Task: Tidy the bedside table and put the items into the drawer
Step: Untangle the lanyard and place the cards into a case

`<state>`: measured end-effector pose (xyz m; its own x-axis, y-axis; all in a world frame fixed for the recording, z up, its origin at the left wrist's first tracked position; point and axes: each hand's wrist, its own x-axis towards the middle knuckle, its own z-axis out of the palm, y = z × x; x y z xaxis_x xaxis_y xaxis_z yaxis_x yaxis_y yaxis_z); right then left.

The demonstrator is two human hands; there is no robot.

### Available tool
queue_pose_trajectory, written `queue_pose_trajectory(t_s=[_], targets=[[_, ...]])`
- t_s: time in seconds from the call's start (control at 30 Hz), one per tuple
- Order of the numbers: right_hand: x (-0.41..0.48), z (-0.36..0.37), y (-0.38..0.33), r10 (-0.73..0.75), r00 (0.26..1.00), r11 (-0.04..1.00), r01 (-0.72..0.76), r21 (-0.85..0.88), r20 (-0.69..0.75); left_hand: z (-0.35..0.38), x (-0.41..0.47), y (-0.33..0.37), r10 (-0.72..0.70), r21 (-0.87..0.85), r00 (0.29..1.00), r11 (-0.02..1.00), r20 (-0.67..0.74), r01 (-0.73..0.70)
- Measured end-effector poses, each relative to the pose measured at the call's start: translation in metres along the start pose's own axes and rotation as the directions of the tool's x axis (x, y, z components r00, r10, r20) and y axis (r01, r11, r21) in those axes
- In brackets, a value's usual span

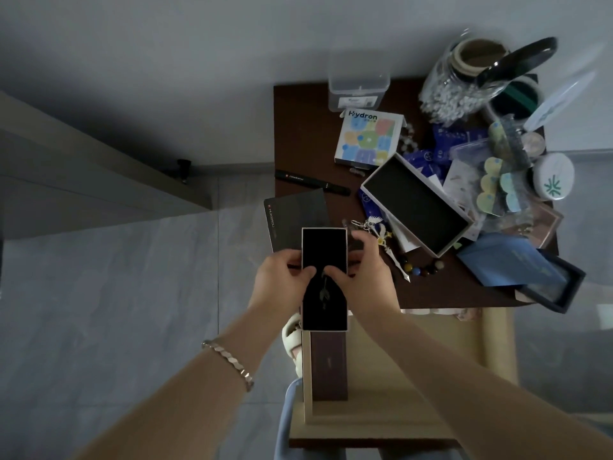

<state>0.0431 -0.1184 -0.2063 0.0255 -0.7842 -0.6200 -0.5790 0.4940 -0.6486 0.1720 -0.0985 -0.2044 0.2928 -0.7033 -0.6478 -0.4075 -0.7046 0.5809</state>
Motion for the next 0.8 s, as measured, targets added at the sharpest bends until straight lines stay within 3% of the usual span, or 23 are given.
queue_pose_trajectory(t_s=[0.07, 0.2, 0.3, 0.37, 0.5, 0.6, 0.8], targets=[[-0.003, -0.005, -0.004, -0.012, 1.0, 1.0, 0.013, 0.019, -0.022, 0.002, -0.007, 0.004, -0.033, -0.154, 0.999, 0.988, -0.002, 0.032], [-0.011, -0.024, -0.017, -0.19, 0.98, 0.98, 0.193, 0.041, -0.066, -0.003, -0.017, 0.013, -0.082, -0.417, 0.997, 0.906, -0.009, 0.071], [-0.006, -0.036, -0.02, -0.241, 0.965, 0.966, 0.228, -0.124, -0.102, -0.01, -0.017, 0.013, -0.174, -0.502, 0.985, 0.851, 0.01, 0.155], [0.007, -0.04, -0.016, -0.189, 0.981, 0.918, 0.158, -0.363, -0.052, -0.012, -0.017, 0.01, -0.221, -0.545, 0.975, 0.815, 0.019, 0.196], [0.025, -0.031, -0.015, -0.005, 0.998, 0.686, 0.051, -0.726, 0.065, -0.013, -0.019, 0.014, -0.232, -0.656, 0.973, 0.732, 0.016, 0.186], [0.029, -0.022, -0.015, 0.0, 0.998, 0.593, 0.047, -0.804, 0.058, -0.011, -0.02, 0.015, -0.256, -0.722, 0.965, 0.655, 0.062, 0.22], [0.027, -0.021, -0.002, 0.097, 0.993, 0.576, 0.002, -0.817, 0.071, -0.006, -0.028, 0.015, -0.285, -0.808, 0.944, 0.509, 0.166, 0.296]])
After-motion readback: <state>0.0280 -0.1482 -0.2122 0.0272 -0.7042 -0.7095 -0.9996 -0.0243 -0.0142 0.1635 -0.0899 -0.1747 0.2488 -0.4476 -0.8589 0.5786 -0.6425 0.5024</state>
